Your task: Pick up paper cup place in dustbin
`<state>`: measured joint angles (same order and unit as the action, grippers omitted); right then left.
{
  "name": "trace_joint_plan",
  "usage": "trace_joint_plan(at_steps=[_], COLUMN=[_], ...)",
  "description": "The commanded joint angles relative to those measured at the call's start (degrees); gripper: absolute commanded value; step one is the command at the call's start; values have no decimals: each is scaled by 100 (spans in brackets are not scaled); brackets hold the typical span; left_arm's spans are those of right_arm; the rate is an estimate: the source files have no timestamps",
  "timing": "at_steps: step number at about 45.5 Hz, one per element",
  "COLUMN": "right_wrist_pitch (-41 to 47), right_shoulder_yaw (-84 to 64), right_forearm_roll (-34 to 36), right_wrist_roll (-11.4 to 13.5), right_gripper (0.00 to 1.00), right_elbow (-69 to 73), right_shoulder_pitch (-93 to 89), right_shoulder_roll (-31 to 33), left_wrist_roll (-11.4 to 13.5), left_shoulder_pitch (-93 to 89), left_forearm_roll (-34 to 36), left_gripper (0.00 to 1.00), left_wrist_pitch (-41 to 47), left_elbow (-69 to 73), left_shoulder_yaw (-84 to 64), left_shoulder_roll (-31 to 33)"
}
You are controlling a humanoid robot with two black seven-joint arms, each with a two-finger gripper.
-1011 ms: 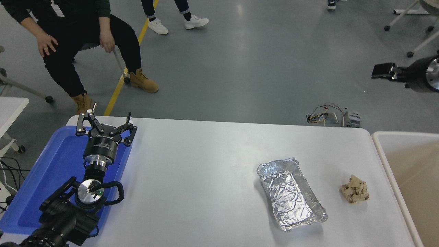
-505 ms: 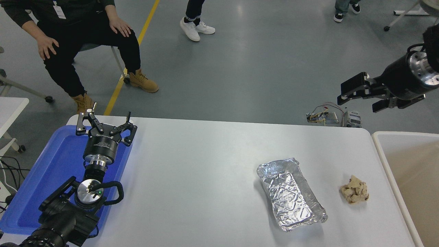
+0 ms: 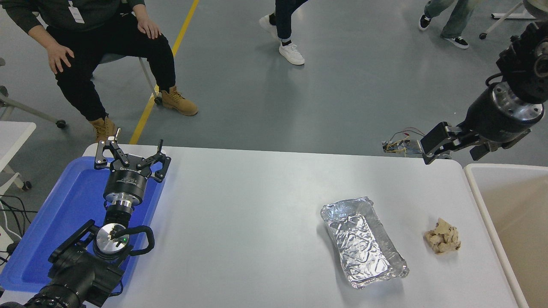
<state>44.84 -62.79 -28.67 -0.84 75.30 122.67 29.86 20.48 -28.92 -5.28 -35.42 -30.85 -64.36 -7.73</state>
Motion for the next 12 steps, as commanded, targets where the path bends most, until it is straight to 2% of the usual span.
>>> trace_joint_plan(at_steps=[1,12], right_wrist_pitch=[16,16], right_shoulder_yaw=[-40,-163], right_forearm_roll=[11,46], right_wrist_roll=[13,233], right_gripper=[100,100], right_elbow=[-7,-68], right_shoulder_pitch=[-129,-244], right_shoulder_roll=[-103,-68], left_wrist_roll=[0,0], left_shoulder_pitch=[0,0], left_forearm_roll=[0,0], left_gripper=[100,100], left_wrist_pitch=[0,0], left_elbow=[0,0], left_shoulder_yaw=[2,-6], left_shoulder_roll=[0,0])
